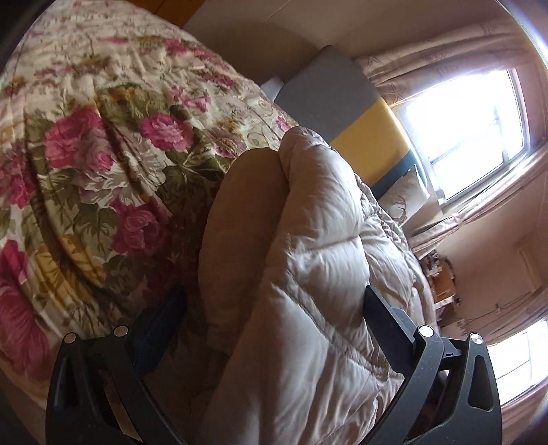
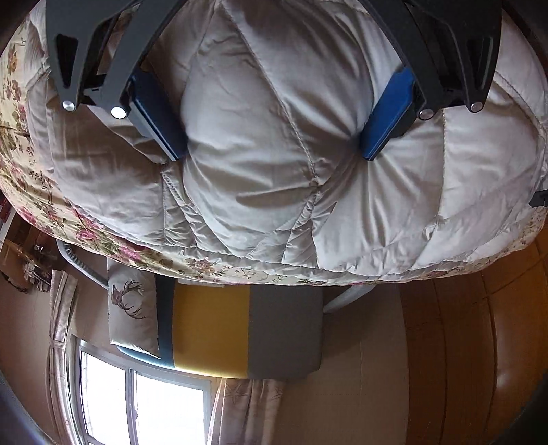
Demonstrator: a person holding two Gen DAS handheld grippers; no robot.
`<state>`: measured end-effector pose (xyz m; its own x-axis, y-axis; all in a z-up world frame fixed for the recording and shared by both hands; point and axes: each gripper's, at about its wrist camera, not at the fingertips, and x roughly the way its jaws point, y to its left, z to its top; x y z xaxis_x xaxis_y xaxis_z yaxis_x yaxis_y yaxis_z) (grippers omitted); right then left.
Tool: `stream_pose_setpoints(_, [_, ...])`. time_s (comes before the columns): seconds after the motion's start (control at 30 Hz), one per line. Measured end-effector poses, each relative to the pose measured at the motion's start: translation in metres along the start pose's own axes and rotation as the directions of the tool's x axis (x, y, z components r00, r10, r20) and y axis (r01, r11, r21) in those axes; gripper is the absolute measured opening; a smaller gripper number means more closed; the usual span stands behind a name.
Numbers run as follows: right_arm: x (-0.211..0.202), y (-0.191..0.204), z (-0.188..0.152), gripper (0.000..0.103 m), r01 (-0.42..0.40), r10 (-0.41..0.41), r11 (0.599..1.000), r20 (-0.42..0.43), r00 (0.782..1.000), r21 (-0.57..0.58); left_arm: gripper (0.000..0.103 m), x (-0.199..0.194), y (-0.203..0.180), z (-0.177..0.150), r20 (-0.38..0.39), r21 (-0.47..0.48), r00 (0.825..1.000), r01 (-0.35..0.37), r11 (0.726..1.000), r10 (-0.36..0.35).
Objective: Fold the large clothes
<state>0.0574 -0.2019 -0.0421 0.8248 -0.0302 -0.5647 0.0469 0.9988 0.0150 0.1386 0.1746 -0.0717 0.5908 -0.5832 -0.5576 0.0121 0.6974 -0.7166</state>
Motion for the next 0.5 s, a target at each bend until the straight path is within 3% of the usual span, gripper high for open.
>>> stream_pose_setpoints(0.17, [-0.001, 0.001, -0.002, 0.101, 0.015, -0.015, 1.000, 0.010, 1.000, -0.006, 0.099, -0.001, 0.016, 0.015, -0.013, -0.119, 0.991, 0.129, 0.985, -0.131])
stream_pose_setpoints(0.23, [-0.002, 0.002, -0.004, 0.101, 0.018, -0.018, 1.000, 0.011, 1.000, -0.007, 0.086, 0.003, 0.020, 0.025, -0.029, -0.150, 0.992, 0.119, 0.981, -0.125])
stream_pose_setpoints(0.27, [-0.004, 0.005, -0.006, 0.101, 0.019, -0.019, 1.000, 0.011, 1.000, -0.008, 0.073, 0.005, 0.020, 0.029, -0.034, -0.146, 0.991, 0.126, 0.981, -0.132])
stream_pose_setpoints(0.3, [-0.004, 0.005, -0.006, 0.101, 0.020, -0.020, 1.000, 0.011, 1.000, -0.008, 0.067, 0.012, 0.020, 0.033, -0.066, -0.139, 0.987, 0.133, 0.981, -0.144])
stream_pose_setpoints(0.47, [-0.005, 0.004, -0.007, 0.101, 0.017, -0.017, 1.000, 0.013, 1.000, -0.004, 0.065, 0.025, 0.009, 0.033, -0.151, -0.046, 0.980, 0.124, 0.991, -0.129])
stream_pose_setpoints(0.5, [-0.005, 0.004, -0.007, 0.101, 0.018, -0.018, 1.000, 0.012, 1.000, -0.004, 0.057, 0.024, 0.008, 0.032, -0.149, -0.049, 0.979, 0.131, 0.990, -0.137])
